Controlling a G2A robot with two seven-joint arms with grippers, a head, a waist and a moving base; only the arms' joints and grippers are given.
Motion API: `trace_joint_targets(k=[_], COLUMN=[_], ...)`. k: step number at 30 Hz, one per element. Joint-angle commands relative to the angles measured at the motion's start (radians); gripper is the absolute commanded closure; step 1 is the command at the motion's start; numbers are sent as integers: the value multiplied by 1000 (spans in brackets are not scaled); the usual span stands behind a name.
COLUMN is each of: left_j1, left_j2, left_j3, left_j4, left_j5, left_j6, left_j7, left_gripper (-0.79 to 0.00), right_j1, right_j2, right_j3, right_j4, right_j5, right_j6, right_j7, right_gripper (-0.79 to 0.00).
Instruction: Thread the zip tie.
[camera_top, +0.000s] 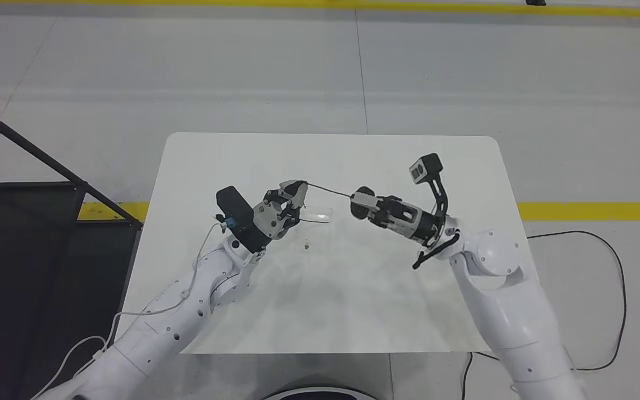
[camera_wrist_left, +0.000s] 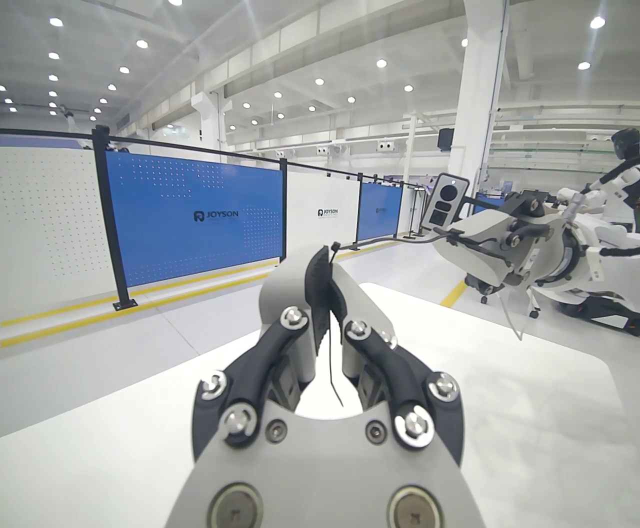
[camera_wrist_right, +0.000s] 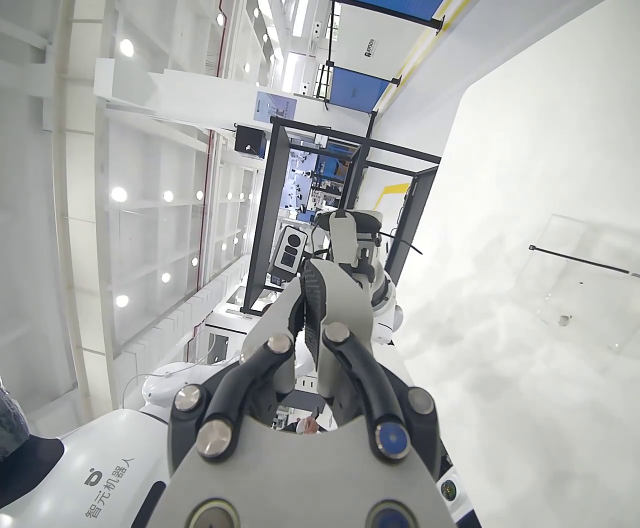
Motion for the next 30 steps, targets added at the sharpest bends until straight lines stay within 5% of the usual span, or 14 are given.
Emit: trace_joint_targets(k=[1, 30], left_j1=[0, 0], left_j2=[0, 0], left_j3=[0, 0], left_j4=[0, 0], left_j5=[0, 0], left_j6=[0, 0], left_j7=[0, 0], left_gripper=[0, 0], right_j1=[1, 42], right_j2=[0, -4], right_j3=[-1, -36], right_j4=[1, 23], right_j5=[1, -49], right_j6=[1, 80], right_j7=[1, -1], right_gripper=[0, 0])
